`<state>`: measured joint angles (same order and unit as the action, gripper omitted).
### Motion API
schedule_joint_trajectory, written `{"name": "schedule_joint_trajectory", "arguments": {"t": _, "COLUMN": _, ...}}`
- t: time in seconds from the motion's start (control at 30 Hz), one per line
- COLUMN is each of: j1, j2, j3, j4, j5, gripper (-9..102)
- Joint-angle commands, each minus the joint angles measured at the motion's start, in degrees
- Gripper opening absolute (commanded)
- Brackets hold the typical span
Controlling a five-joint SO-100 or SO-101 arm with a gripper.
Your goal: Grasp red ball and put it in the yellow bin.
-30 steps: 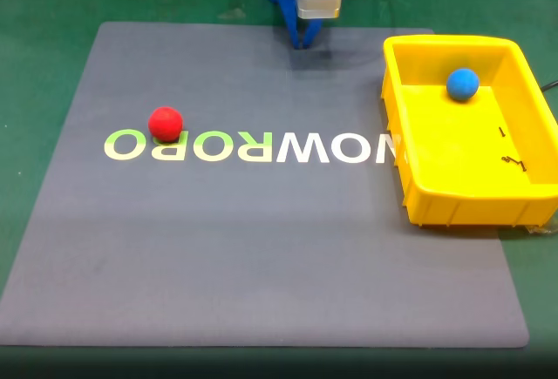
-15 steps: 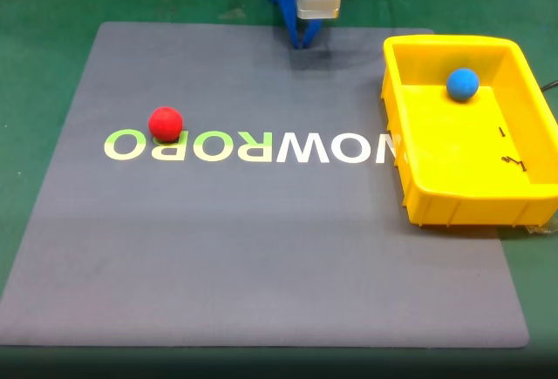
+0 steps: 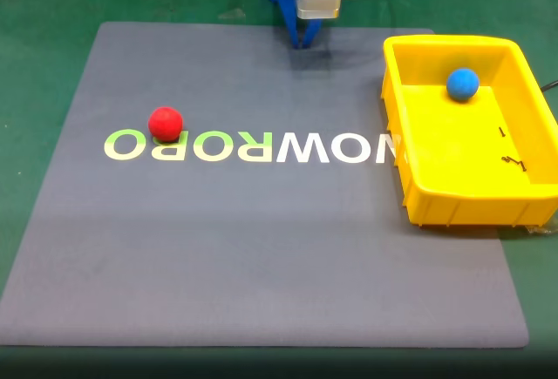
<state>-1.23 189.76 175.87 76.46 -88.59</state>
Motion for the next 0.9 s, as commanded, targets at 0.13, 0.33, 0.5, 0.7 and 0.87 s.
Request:
{"name": "schedule_joint_trajectory", "arguments": {"t": 0.13, "j1": 1.4, "j2": 0.9, "j3": 1.8, "j4": 0.1, "j5": -0.3, "gripper": 10}}
{"name": "schedule_joint_trajectory", "arguments": {"t": 0.33, "j1": 1.8, "j2": 0.9, "j3": -2.5, "j4": 0.4, "j5": -2.0, "gripper": 36}}
{"name": "schedule_joint_trajectory", "arguments": {"t": 0.5, "j1": 1.8, "j2": 0.9, "j3": -12.1, "j4": 4.0, "j5": -2.1, "gripper": 38}}
{"name": "schedule_joint_trajectory", "arguments": {"t": 0.7, "j1": 13.4, "j2": -13.8, "j3": -33.5, "j4": 4.7, "j5": -10.0, "gripper": 36}}
{"name": "schedule_joint_trajectory", "arguments": {"t": 0.87, "j1": 24.6, "j2": -31.8, "j3": -44.5, "j4": -5.8, "j5": -15.2, "gripper": 36}}
